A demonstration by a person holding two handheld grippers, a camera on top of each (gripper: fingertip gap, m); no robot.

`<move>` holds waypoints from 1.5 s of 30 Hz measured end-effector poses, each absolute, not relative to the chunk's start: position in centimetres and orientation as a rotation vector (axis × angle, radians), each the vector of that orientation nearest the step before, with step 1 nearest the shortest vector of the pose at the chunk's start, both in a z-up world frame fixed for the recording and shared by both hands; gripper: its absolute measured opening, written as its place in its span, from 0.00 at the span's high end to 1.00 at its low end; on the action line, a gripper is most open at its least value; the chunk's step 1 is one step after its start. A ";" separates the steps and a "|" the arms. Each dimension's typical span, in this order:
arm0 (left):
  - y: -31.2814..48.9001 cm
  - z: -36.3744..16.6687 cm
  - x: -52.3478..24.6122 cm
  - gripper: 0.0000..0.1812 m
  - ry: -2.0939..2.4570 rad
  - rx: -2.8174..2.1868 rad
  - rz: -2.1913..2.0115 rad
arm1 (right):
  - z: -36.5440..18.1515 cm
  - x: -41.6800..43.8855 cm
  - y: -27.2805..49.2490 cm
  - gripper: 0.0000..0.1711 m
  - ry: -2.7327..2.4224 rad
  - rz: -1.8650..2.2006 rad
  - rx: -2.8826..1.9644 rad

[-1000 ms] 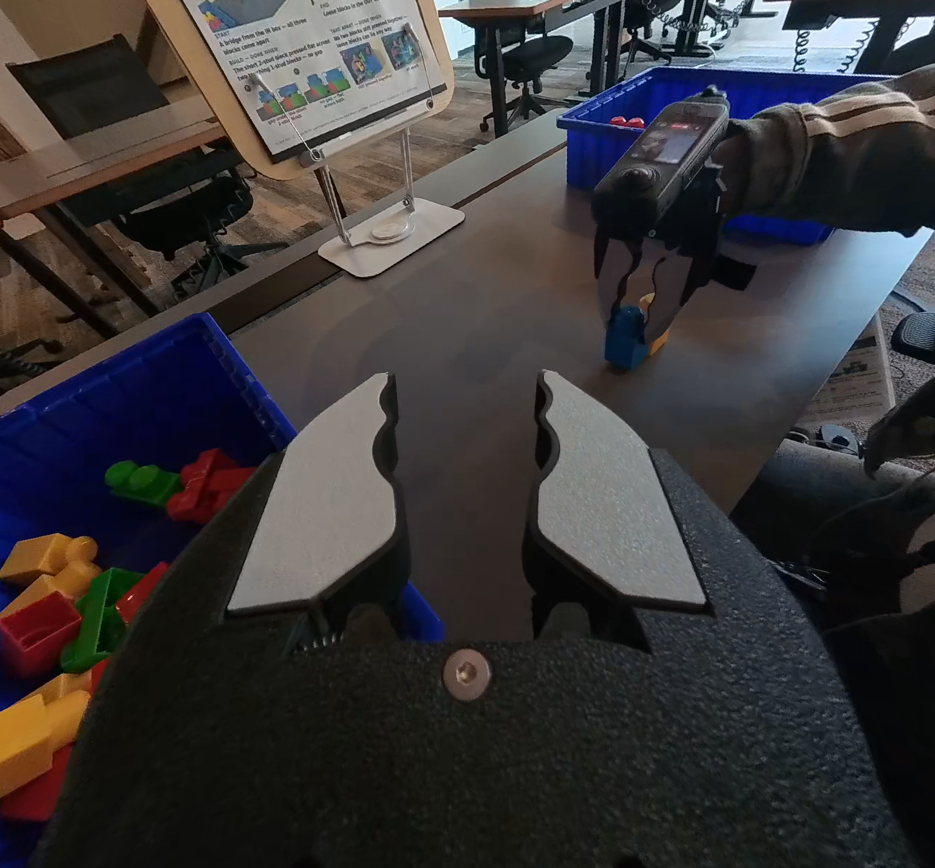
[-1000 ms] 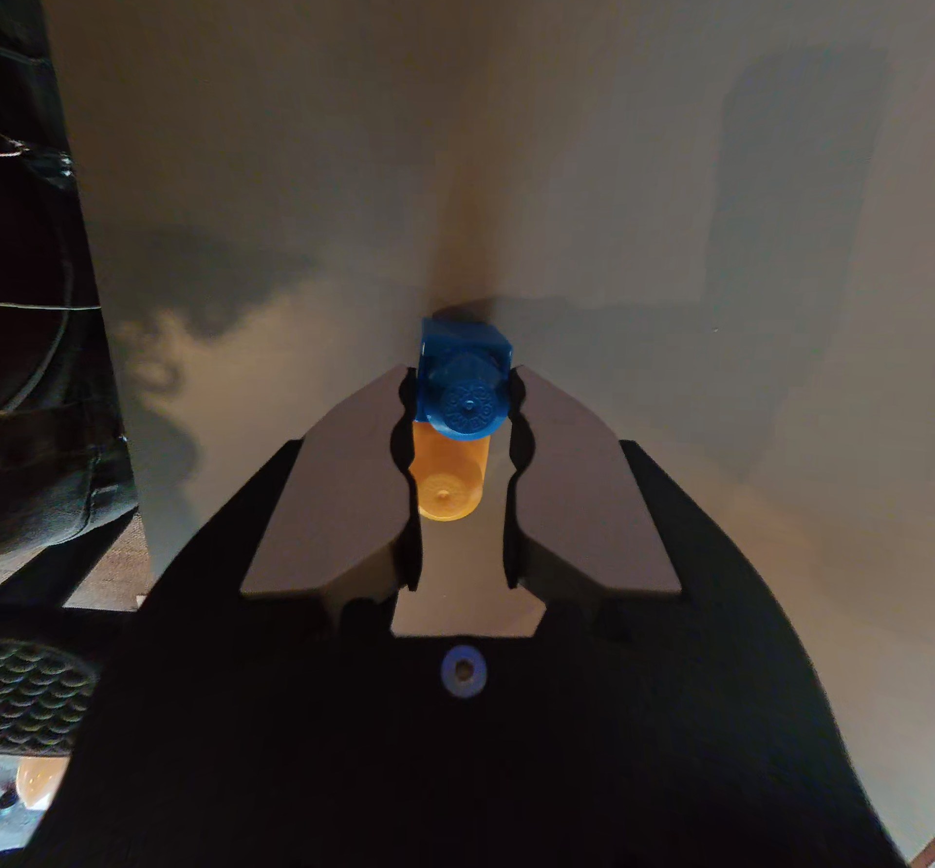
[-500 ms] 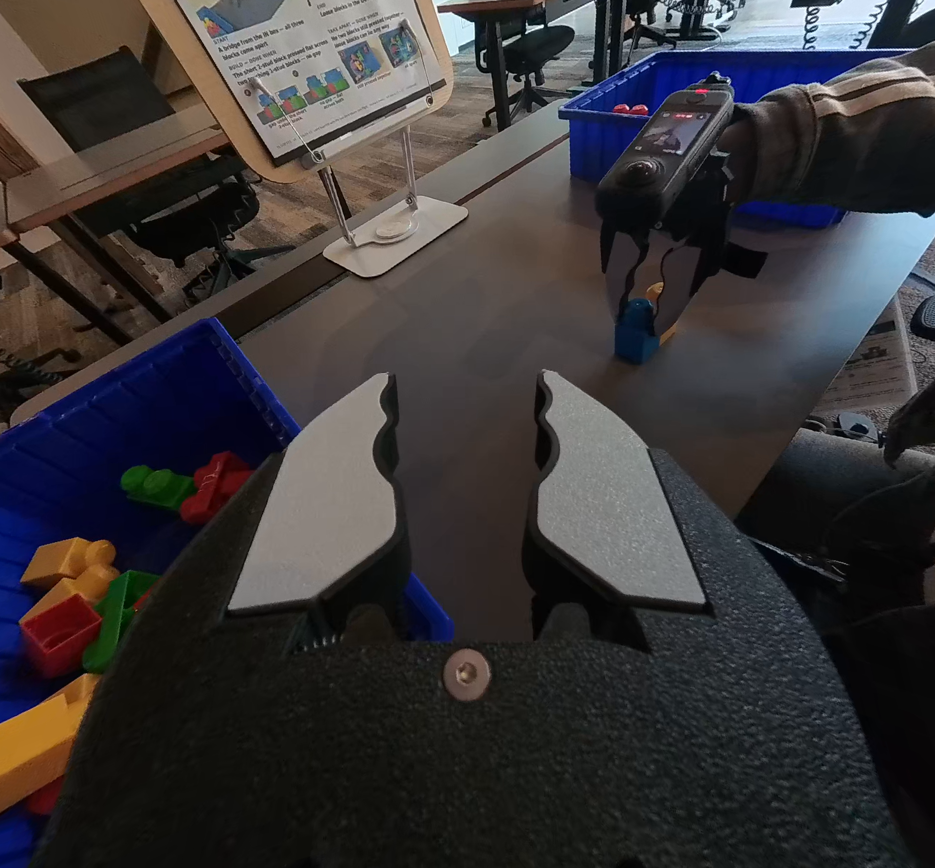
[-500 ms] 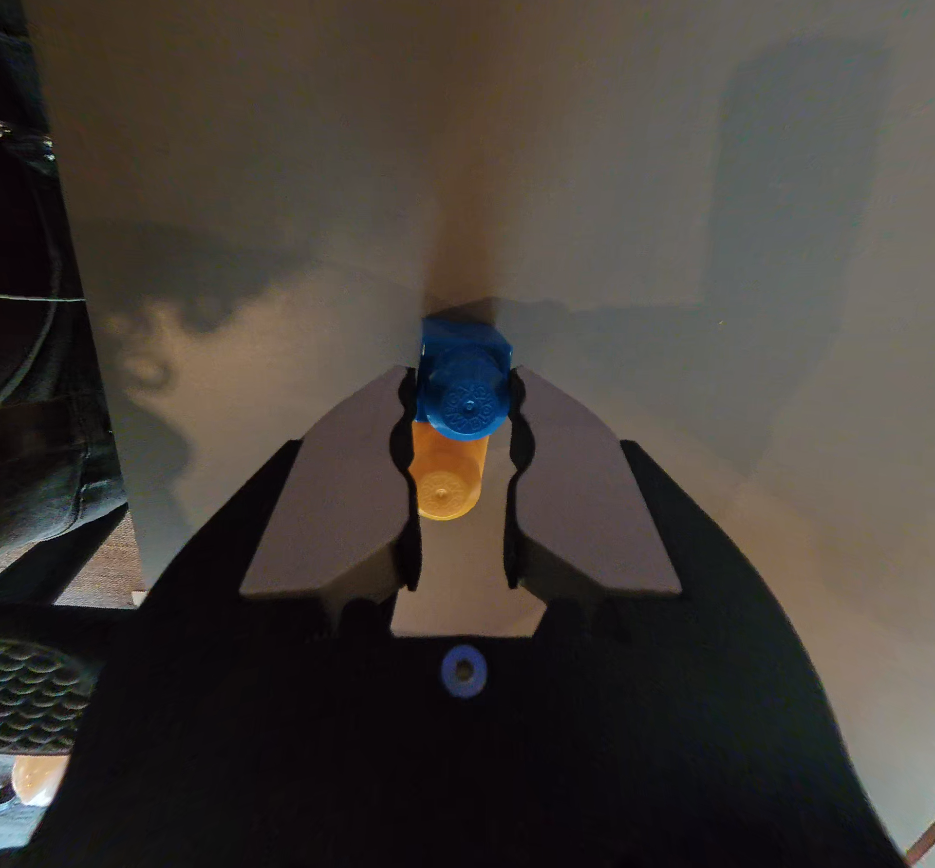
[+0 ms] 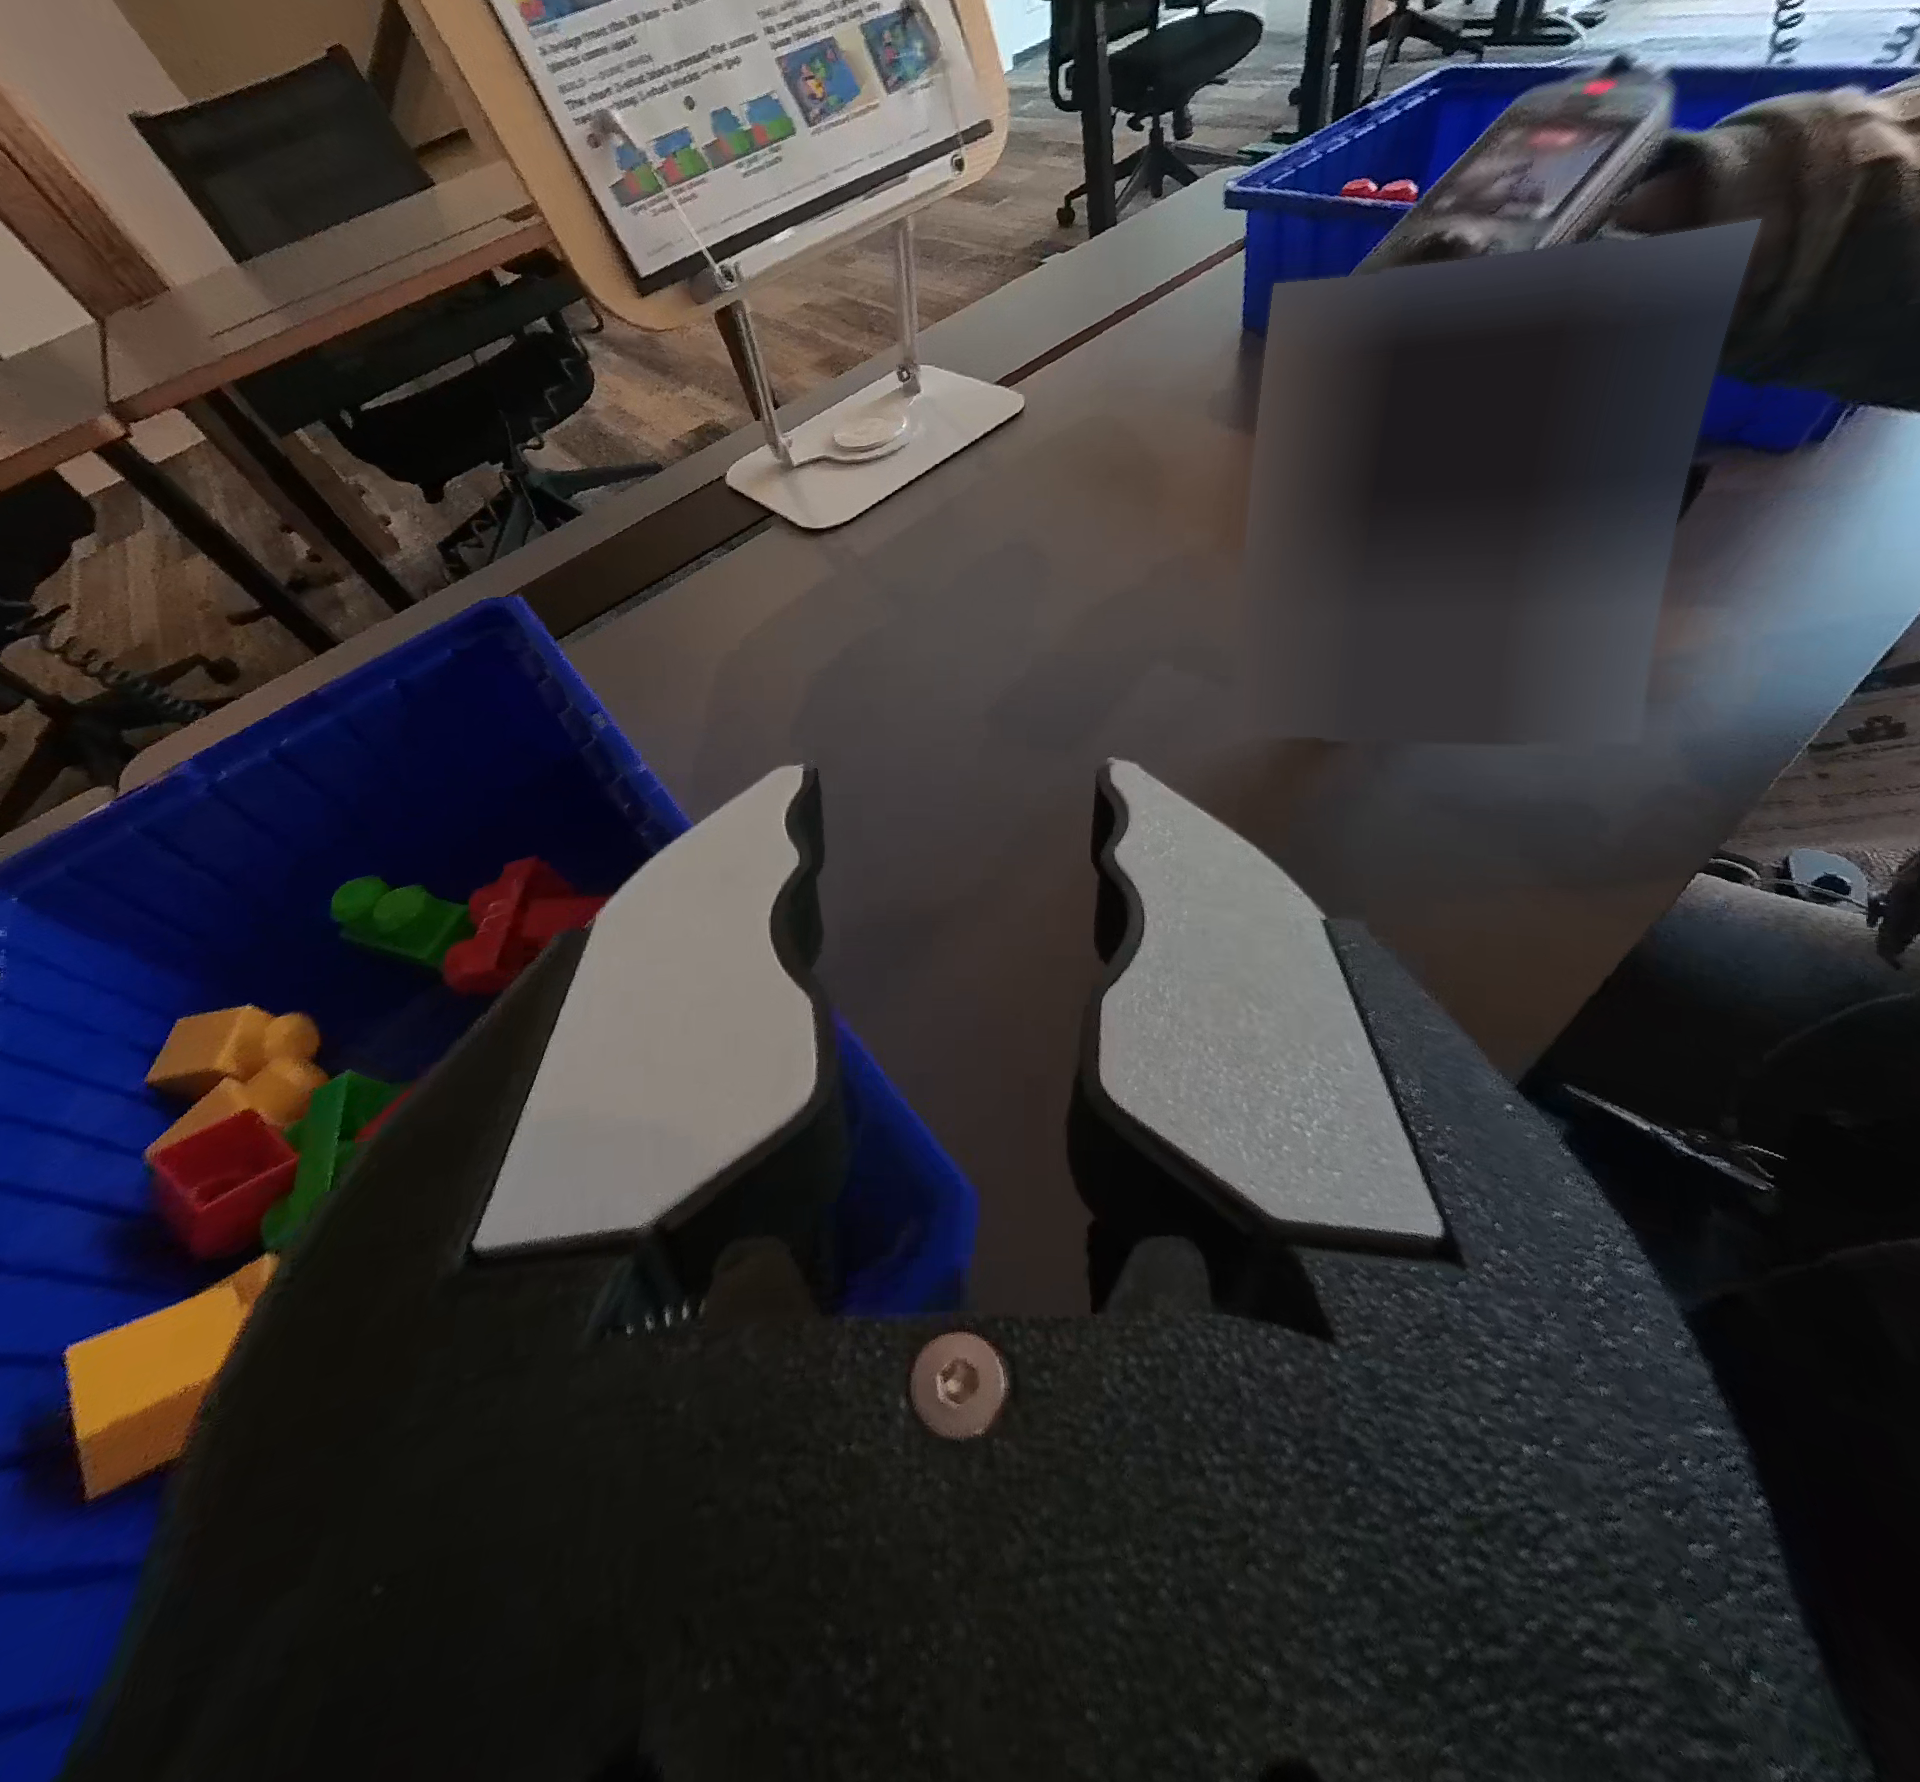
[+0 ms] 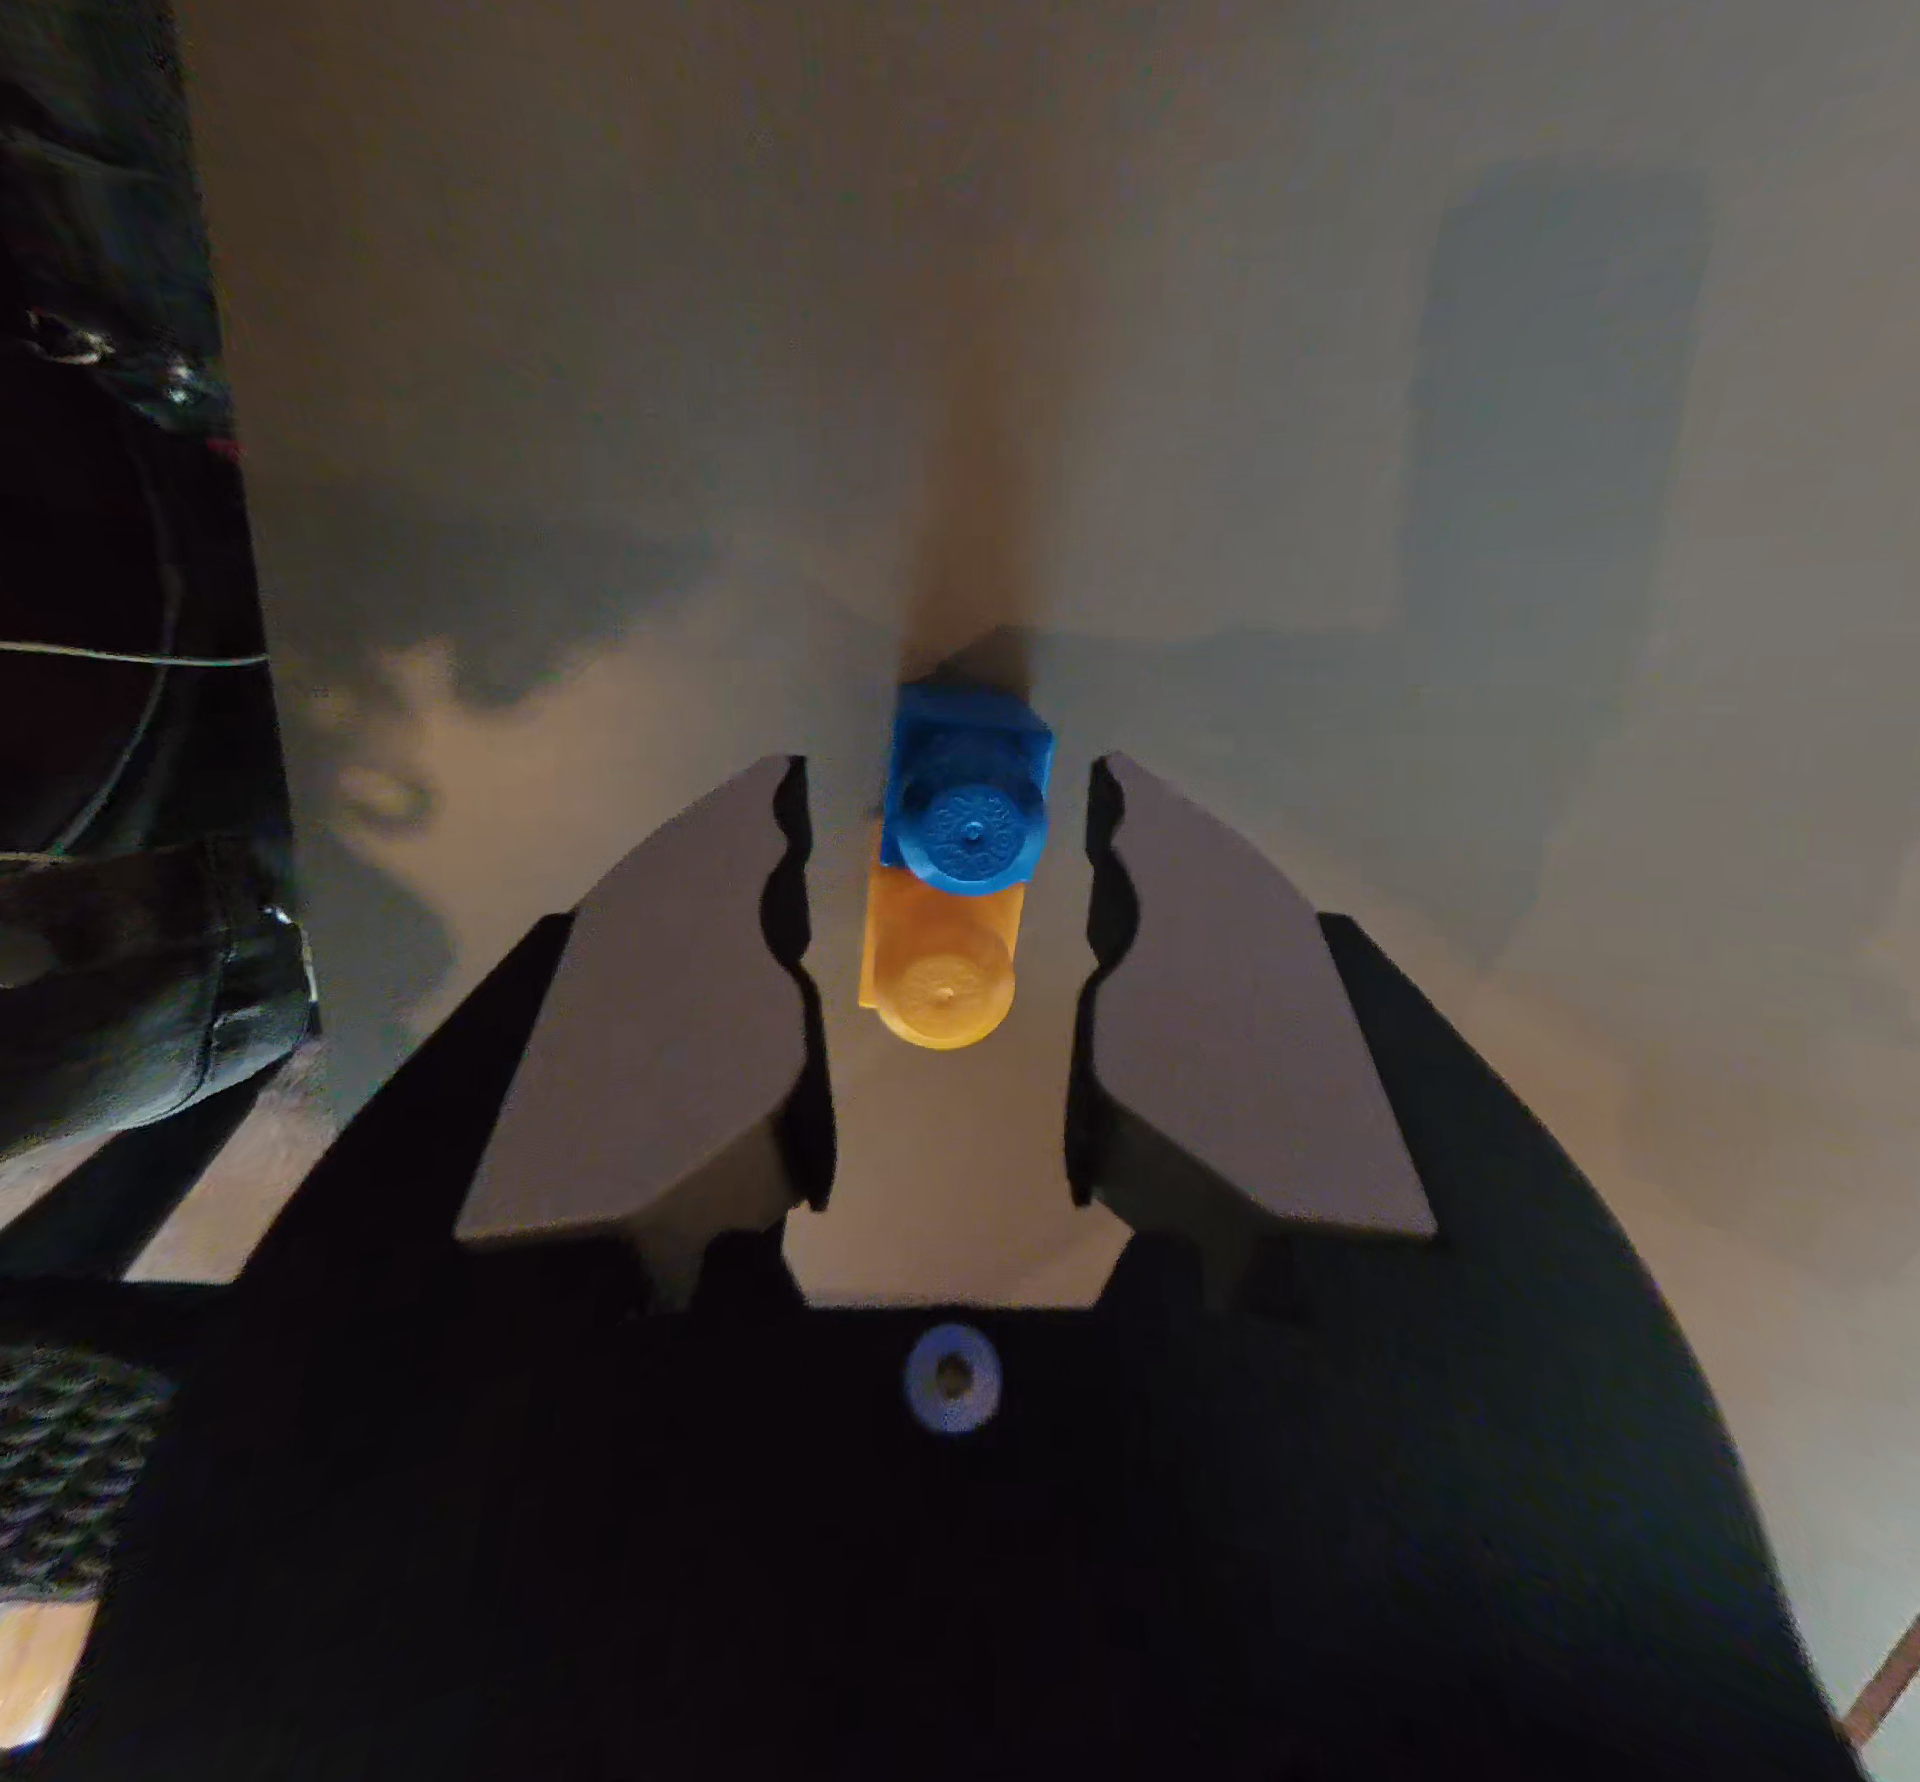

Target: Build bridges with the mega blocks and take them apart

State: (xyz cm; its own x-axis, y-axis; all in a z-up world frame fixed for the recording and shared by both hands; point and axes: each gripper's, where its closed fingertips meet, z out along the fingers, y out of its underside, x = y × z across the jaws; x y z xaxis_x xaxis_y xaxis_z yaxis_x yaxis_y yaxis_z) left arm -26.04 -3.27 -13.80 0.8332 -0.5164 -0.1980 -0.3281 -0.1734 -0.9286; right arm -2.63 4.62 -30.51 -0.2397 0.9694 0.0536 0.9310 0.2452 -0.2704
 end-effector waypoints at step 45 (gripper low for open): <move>16.0 -31.3 -43.8 0.82 0.733 -2.525 -0.074 | -19.2 6.5 2.7 0.69 -1.546 0.493 -1.597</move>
State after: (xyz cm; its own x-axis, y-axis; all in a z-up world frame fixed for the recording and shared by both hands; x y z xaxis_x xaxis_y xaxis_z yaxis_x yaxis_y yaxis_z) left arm -43.81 16.03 -31.32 0.8530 -0.5149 -0.0857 -0.4873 -0.7266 -0.4844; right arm 6.55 2.73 -19.20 0.1626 0.9502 0.2659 0.6206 0.1111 -0.7762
